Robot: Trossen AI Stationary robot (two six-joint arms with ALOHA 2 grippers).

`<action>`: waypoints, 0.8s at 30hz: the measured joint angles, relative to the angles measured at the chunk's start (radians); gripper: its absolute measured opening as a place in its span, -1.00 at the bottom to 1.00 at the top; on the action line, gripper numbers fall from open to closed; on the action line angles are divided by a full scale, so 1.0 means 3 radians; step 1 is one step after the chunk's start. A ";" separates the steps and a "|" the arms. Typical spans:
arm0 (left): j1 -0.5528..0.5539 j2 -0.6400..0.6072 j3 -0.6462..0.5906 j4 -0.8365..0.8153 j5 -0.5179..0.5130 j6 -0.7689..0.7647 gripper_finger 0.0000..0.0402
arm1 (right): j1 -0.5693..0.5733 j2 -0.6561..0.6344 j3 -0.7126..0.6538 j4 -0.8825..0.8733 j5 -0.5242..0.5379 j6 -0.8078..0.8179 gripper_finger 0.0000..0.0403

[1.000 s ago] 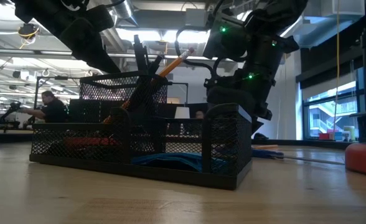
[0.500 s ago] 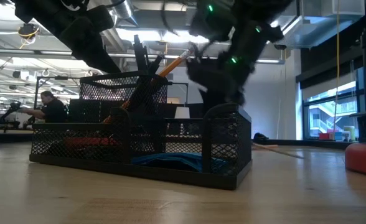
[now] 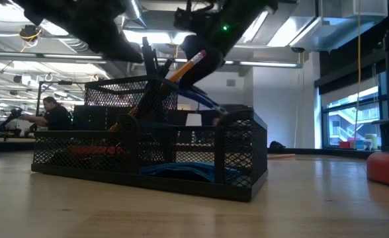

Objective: Pick and place office supplies into organizer
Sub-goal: Put the blue scissor into the desk organizer

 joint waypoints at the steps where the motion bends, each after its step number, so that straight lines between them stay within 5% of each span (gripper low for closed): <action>1: -0.0027 0.0036 0.0000 0.0052 0.0015 0.0175 -0.54 | 0.0000 -0.0001 0.0019 0.0001 -0.0005 -0.0036 -0.63; 24: -0.0157 0.1038 0.0000 0.0964 -0.0196 0.2256 -0.33 | -0.0048 -0.0017 0.0057 0.0015 -0.1276 -0.0270 -0.64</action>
